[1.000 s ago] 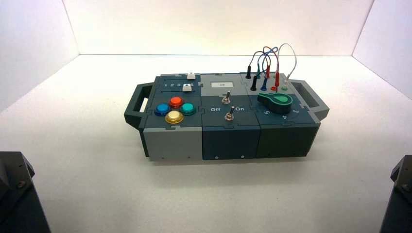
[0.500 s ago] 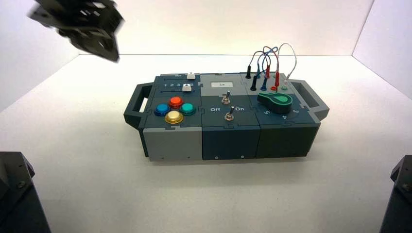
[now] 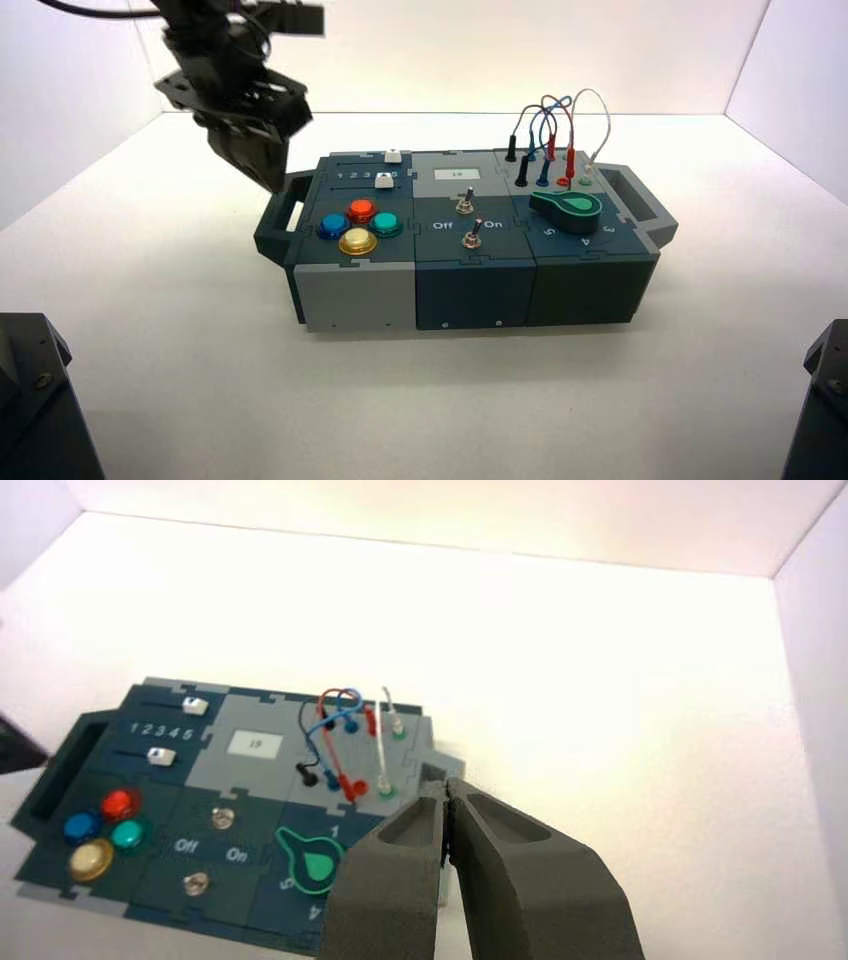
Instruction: Flip the top switch off with the right gripper.
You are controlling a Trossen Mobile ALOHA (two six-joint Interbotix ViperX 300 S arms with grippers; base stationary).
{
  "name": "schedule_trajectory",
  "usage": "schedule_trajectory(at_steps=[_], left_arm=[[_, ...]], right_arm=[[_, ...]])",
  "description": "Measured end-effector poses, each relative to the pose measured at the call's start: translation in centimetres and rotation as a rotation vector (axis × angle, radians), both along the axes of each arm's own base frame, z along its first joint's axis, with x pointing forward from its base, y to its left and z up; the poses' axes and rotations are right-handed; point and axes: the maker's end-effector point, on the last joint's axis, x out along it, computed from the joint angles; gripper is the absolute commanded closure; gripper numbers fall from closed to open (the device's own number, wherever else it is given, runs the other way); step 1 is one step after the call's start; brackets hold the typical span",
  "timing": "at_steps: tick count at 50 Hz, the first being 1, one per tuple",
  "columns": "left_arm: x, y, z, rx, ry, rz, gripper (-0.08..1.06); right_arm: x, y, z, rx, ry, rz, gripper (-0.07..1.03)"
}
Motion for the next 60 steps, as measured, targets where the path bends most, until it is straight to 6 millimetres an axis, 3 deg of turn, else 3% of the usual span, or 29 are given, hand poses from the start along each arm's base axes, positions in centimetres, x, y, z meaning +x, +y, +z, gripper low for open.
schedule_trajectory(at_steps=[14,23,31,44,54,60], left_arm=[[0.8,-1.5,-1.1,0.013,0.026,-0.036,1.01],[1.1,-1.9,-2.0,0.030,0.048,-0.050,1.01],[1.5,-2.1,-2.4,0.037,0.060,-0.056,1.01],[1.8,-2.2,-2.6,0.041,0.064,-0.062,1.01],[1.9,-2.2,-2.6,0.042,0.062,-0.068,1.01],[1.8,-2.2,-2.6,0.042,0.063,-0.069,1.01]], right_arm=[[0.5,3.1,0.5,0.068,0.062,0.096,0.98],[0.6,5.4,-0.5,0.098,0.156,0.159,0.98],[0.5,8.4,-2.5,0.102,0.325,0.230,0.98],[2.1,10.2,-7.2,0.030,0.551,0.224,0.98],[3.4,11.5,-9.7,-0.010,0.636,0.227,0.98],[3.9,13.5,-10.9,-0.035,0.669,0.264,0.98]])
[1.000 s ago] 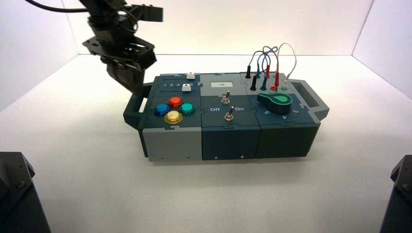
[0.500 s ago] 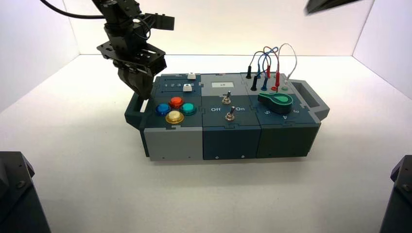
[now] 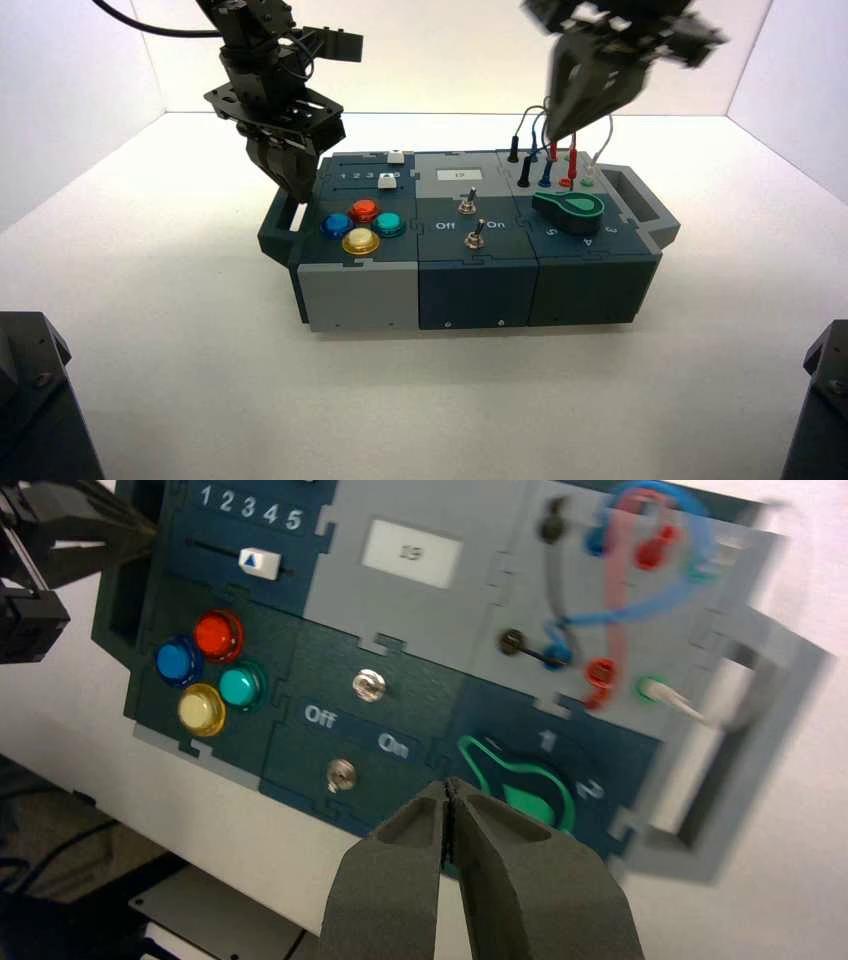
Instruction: Flip the top switch off with the right gripper.
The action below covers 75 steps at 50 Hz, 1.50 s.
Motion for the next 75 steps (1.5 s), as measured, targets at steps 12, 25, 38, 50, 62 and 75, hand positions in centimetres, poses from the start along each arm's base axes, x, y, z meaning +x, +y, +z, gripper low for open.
schedule_trajectory(at_steps=[12,25,38,50,62,75], left_arm=[[0.0,0.0,0.0,-0.001,-0.001,-0.002,1.01],[0.0,0.0,0.0,0.000,-0.001,-0.011,1.01],[0.0,0.0,0.0,0.001,0.000,-0.013,1.01],[0.0,0.0,0.0,0.002,0.002,-0.013,1.01],[0.0,0.0,0.0,0.001,0.001,-0.013,1.01],[0.0,0.0,0.0,0.002,0.002,-0.014,1.01]], right_arm=[[0.9,2.8,-2.2,-0.025,0.063,0.038,0.98],[1.1,2.9,-4.9,-0.063,0.118,0.032,0.98],[1.1,2.8,-6.5,-0.083,0.144,0.025,0.98],[1.6,3.2,-6.4,-0.077,0.136,0.027,0.98],[2.3,3.8,-5.8,-0.065,0.124,0.027,0.98],[1.9,4.3,-6.0,-0.062,0.140,0.033,0.98]])
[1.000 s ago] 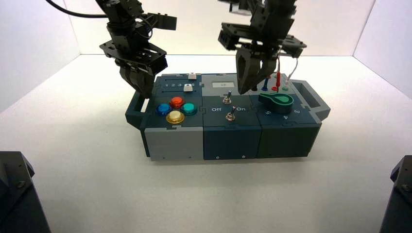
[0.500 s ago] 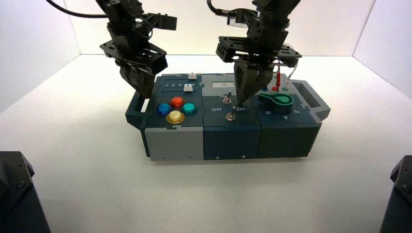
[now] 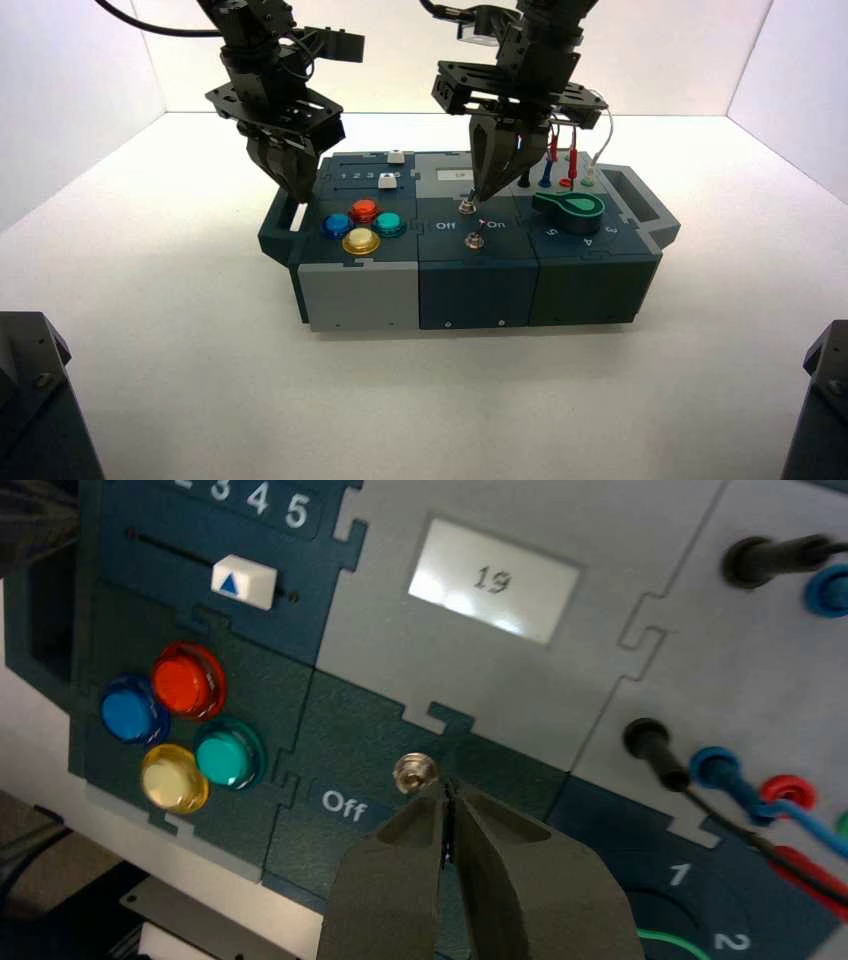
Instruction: Flip the top switch off with the right gripper.
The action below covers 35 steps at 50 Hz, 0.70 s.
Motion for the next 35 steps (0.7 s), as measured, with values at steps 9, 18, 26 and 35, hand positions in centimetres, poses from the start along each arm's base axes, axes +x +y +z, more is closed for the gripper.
schedule_trajectory(at_steps=[9,18,26,35], left_arm=[[0.05,-0.03,0.03,-0.001,-0.001,0.000,1.01],[0.01,-0.01,0.03,0.001,0.001,0.000,1.01],[0.01,-0.01,0.03,0.001,0.001,0.000,1.01],[0.01,-0.01,0.03,0.001,0.001,-0.002,1.01]], right_arm=[[-0.08,0.23,-0.28,0.000,0.009,-0.001,0.98],[-0.02,0.37,-0.36,0.003,0.014,-0.006,0.98],[-0.06,0.47,-0.34,0.004,0.018,-0.006,0.98],[0.00,0.68,-0.33,0.003,0.021,-0.001,0.98]])
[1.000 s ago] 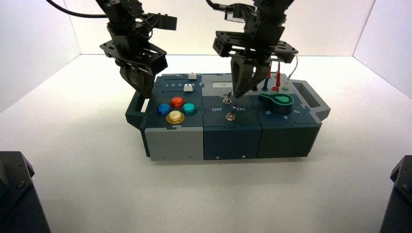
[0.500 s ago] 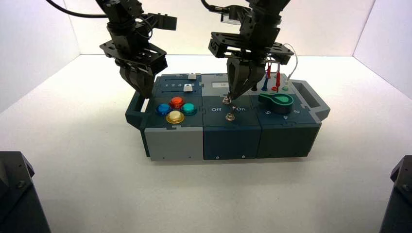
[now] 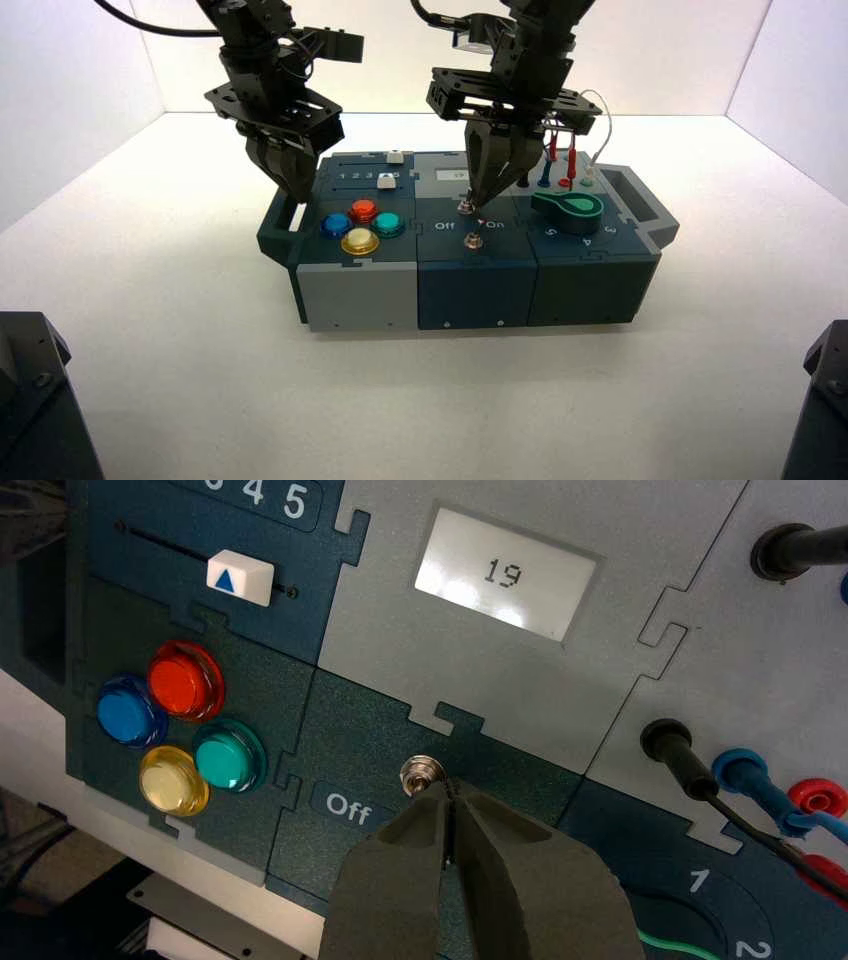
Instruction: Flip the top switch off with the right gripper.
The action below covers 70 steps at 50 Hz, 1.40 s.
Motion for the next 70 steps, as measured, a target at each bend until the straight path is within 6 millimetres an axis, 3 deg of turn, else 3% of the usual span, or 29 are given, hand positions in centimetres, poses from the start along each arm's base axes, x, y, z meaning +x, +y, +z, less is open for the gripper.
schedule_trajectory(at_steps=[70], left_arm=[[0.1,0.5,-0.1,0.008,0.007,0.006,1.01]], right_arm=[[-0.6,2.4,0.2,0.020,0.061,0.022,0.98]])
